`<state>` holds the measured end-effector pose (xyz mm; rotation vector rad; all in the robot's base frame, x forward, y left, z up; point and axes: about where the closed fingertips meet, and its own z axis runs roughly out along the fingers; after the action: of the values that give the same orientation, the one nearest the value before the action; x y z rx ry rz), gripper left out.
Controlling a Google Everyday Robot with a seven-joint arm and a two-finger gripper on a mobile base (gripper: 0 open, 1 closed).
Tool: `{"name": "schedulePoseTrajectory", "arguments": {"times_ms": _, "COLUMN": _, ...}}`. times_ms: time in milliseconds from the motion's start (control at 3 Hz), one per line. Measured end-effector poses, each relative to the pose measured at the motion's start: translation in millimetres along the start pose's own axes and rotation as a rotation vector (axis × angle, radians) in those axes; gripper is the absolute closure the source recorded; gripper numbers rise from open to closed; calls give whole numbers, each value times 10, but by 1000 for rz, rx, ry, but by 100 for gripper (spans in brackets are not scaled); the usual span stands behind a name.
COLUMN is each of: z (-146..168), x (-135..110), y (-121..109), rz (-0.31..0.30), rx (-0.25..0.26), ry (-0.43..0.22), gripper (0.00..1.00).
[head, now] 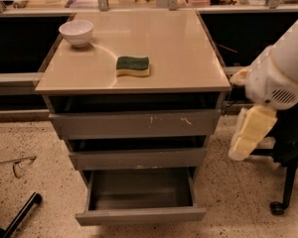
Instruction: Close bottom drawer
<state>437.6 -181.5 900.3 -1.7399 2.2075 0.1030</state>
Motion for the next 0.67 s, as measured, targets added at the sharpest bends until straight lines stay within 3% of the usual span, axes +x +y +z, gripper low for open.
{"name": "schedulePoseTrajectory", "arguments": {"times_ms": 333, "z": 809, "x": -116, "y": 323, "rz": -7, "rx": -97, "ry": -65, "gripper": 0}}
{"name": "schedulePoseTrajectory", "arguments": {"times_ms": 667, "z": 1498, "x": -198, "y": 788, "rz": -24, "rx": -232, "ry": -115, "gripper": 0}}
